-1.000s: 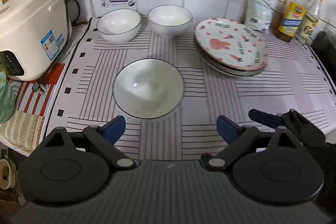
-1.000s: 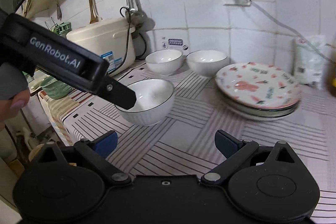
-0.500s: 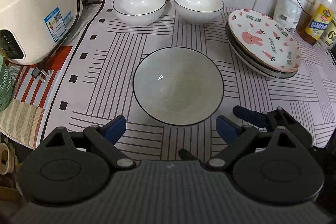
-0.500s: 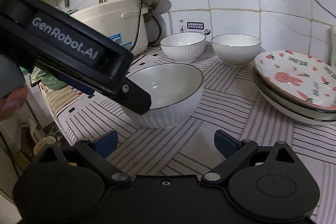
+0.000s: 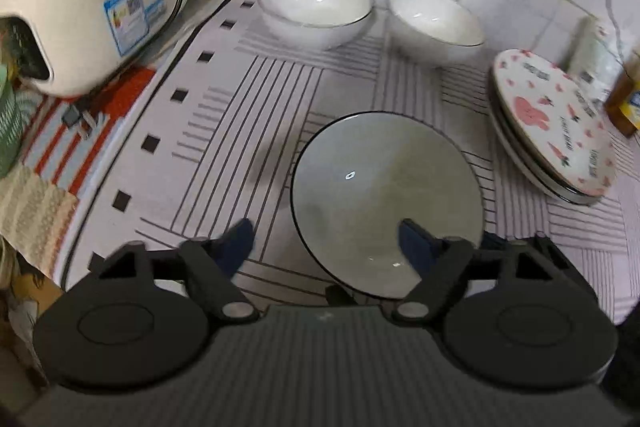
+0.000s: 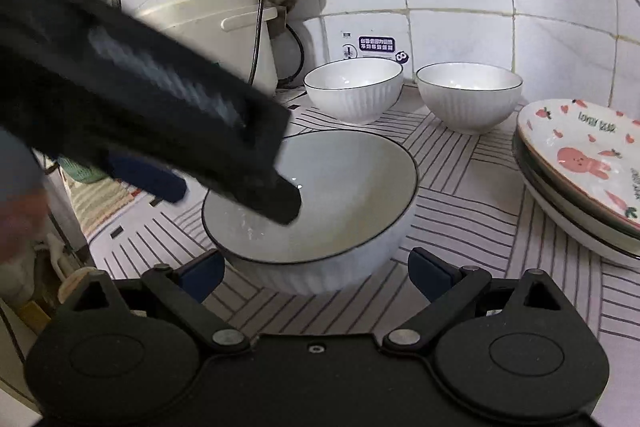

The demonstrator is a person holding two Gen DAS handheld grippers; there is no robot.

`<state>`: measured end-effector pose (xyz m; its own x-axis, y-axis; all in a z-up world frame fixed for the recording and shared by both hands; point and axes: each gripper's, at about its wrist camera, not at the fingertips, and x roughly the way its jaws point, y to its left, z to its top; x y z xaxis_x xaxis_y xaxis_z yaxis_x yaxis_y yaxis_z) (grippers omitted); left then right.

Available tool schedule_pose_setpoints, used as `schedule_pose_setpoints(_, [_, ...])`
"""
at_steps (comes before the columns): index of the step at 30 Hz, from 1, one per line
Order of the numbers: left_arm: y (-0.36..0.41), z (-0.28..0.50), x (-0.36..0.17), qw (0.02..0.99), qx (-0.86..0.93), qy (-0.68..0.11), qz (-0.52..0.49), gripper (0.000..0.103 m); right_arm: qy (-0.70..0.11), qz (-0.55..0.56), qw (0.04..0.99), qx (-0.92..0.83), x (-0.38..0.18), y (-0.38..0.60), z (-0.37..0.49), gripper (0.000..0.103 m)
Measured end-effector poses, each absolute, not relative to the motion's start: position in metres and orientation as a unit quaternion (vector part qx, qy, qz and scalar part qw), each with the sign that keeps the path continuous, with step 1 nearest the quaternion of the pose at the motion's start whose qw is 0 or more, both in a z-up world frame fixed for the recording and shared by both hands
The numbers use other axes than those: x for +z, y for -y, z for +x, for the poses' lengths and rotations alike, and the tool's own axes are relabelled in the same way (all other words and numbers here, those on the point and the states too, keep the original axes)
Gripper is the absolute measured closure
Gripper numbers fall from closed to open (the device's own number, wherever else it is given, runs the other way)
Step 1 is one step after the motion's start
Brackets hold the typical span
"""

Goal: Organize plates and bowls
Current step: 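Move both grippers to the large white bowl on the cloth, then close the left gripper on the large bowl rim and lift it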

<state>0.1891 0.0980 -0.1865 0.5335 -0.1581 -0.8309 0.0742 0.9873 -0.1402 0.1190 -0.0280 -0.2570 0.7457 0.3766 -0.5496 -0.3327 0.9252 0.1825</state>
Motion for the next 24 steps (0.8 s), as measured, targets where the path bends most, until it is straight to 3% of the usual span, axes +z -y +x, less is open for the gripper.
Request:
schedule_pose_setpoints(6, [-0.101,0.197,-0.205,0.856,-0.057,-0.509,-0.069,0.069,-0.297,0.016,0.934,0.201,-0.262,0.022,0.127,0.004])
schedule_pose_setpoints(10, [-0.101,0.193,-0.210,0.855,-0.063,-0.507,-0.084,0.082,-0.303,0.038,0.928,0.213,-0.265,0.026,0.134,0.006])
schedule_pose_setpoints(24, [-0.080,0.162,-0.190,0.855,-0.100,-0.506,-0.055,0.081,-0.281,0.026,0.938,0.200,-0.255,0.033,0.102,0.007])
